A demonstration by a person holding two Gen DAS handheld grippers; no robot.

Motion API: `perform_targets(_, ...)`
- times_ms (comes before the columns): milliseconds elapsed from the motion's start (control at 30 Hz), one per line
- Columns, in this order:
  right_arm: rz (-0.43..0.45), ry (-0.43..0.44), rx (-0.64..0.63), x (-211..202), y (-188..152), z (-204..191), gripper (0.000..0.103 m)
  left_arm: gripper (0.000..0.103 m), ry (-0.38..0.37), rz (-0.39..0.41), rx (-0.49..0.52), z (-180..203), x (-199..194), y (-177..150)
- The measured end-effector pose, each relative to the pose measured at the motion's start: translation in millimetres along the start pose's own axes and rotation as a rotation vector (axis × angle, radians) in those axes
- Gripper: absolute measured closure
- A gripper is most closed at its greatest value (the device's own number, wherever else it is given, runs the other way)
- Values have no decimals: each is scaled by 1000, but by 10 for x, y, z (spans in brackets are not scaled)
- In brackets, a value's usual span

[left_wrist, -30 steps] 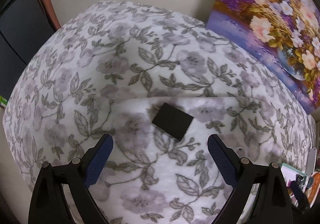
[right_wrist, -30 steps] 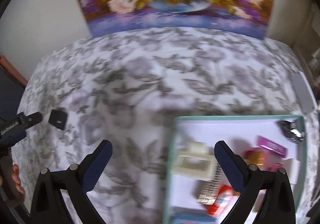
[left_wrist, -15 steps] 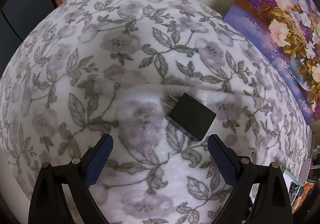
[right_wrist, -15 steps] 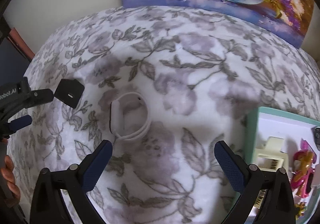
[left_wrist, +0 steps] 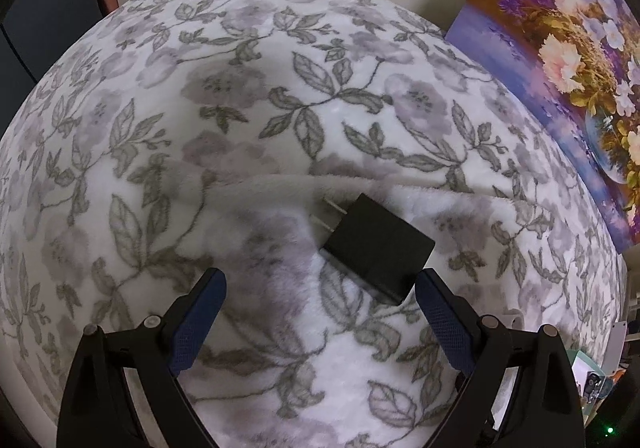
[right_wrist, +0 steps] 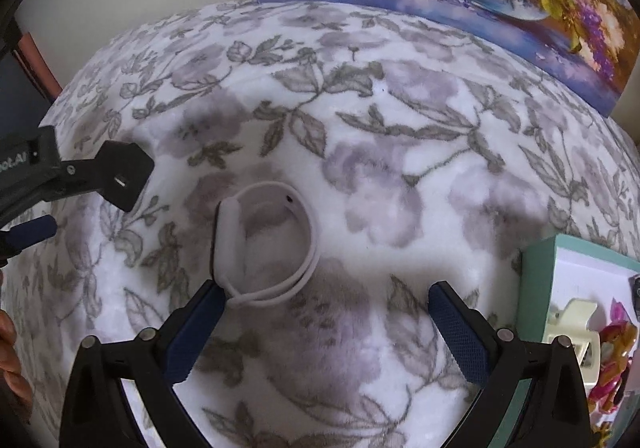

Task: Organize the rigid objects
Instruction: 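Grasp the white band with the right tool while the left tool grasps the black charger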

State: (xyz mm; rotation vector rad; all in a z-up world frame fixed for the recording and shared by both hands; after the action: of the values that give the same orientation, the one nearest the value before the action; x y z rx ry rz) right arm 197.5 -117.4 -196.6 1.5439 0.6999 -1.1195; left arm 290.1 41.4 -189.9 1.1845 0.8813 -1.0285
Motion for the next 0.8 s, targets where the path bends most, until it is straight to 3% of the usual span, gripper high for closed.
perform_targets(133, 20, -4, -12, -6, 21, -12, 1, 7, -16, 23, 3, 39, 35, 20)
perform_targets(600, 64, 19, 11, -9, 172, 64, 17, 8, -88, 119, 14, 155, 138, 154)
perform_targets(700, 73, 22, 21, -14, 196, 89, 21, 19, -92, 120, 40, 224, 160, 161)
perform_targets(800, 78, 25, 27, -22, 212, 119, 25, 22, -73, 120, 77, 266, 163, 144)
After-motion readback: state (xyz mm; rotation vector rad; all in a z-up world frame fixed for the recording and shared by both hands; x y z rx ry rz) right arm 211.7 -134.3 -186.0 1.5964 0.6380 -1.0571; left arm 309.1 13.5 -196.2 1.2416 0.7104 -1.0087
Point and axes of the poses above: each gripper's, at about its wrist camera, not at the fingertips, and x roughly the way its jaws point, z to its right, y to its top, the point moved 9 cm from there along x, roughly the way its jaws point, and after that the axes turned 2 degrees about -x, right-handed, at the moved point
